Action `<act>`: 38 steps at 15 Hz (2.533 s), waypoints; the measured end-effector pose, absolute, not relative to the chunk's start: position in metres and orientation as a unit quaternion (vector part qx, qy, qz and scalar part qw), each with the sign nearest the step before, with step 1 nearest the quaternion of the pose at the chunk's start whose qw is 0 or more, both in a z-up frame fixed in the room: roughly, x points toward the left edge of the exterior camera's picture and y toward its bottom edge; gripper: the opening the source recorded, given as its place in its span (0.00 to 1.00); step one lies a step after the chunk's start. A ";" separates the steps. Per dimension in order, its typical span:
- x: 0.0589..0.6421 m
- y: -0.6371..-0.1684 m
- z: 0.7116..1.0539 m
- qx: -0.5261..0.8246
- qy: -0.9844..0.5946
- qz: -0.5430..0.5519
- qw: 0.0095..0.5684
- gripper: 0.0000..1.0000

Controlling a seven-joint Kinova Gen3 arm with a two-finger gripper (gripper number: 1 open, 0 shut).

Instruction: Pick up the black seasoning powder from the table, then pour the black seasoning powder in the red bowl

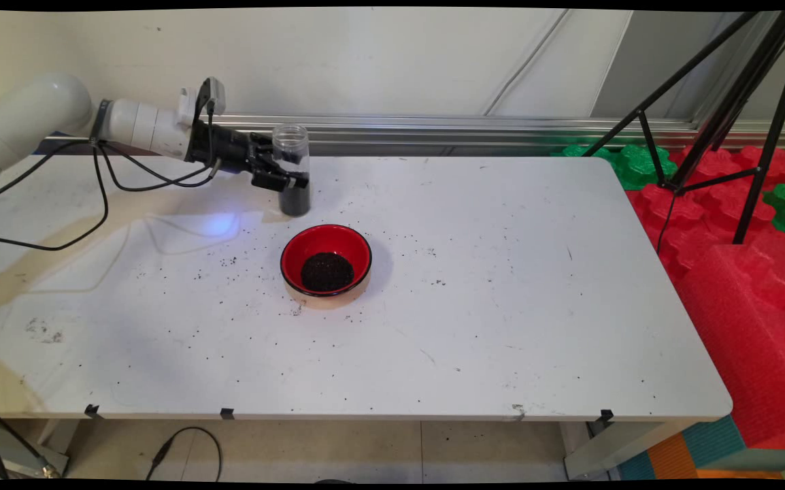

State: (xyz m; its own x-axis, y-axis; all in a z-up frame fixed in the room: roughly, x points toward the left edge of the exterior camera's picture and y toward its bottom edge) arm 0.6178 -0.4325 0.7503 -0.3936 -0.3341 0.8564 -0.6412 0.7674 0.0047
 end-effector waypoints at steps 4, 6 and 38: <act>0.617 -0.432 0.750 0.297 -0.816 0.166 0.468 0.00; 0.617 -0.432 0.750 0.296 -0.816 0.166 0.469 0.00; 0.579 -0.408 0.805 0.113 -0.829 0.300 0.458 0.00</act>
State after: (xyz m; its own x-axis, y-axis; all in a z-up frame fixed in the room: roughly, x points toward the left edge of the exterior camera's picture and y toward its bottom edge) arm 0.5786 -0.4082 0.8045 -0.5543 0.0885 0.8276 -0.4622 0.7942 -0.3945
